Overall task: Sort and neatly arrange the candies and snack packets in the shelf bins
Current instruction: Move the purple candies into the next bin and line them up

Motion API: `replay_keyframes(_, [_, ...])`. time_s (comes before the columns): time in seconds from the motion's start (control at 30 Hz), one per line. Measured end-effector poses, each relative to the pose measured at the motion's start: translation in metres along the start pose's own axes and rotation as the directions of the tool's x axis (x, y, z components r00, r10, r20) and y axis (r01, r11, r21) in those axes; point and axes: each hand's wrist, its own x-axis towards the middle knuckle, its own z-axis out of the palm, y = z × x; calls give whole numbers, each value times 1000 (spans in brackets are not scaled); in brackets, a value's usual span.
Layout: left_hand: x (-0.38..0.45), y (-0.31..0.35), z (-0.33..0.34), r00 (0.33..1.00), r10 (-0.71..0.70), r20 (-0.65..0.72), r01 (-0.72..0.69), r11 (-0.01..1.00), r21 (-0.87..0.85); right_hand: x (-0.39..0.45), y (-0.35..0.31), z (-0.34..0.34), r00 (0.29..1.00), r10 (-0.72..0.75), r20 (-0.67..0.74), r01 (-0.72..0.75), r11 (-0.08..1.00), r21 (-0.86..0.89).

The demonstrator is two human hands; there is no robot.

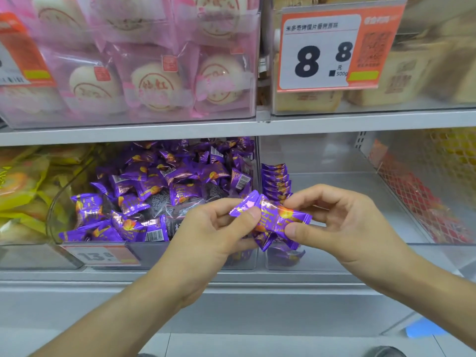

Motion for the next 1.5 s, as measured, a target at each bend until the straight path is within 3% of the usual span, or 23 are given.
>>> replay_keyframes(0.13, [0,-1,-2,998,10,57,-13,998,54,2,-3,-4,998,40,41,-45,990,135])
replay_keyframes(0.27, [1,-2,-2,1000,27,14,-29,995,95,-1,2,4,989,140,-51,-125,965,230])
replay_keyframes(0.47, [0,-2,1,999,36,14,-37,994,101,-4,-3,9,999,13,-34,-14,1000,-20])
replay_keyframes(0.83, [0,-2,-1,999,18,27,-21,994,108,10,-11,-6,975,151,-166,-107,963,248])
replay_keyframes(0.97, [0,-2,0,995,-75,60,71,995,64,10,-11,-14,985,160,-69,-150,980,127])
replay_keyframes(1.2, [2,0,5,990,-134,35,136,990,-42,6,-2,-10,997,51,55,-48,997,-56])
replay_keyframes(1.5, [0,-6,4,994,-55,94,52,998,30,1,1,6,999,6,51,-6,1000,-15])
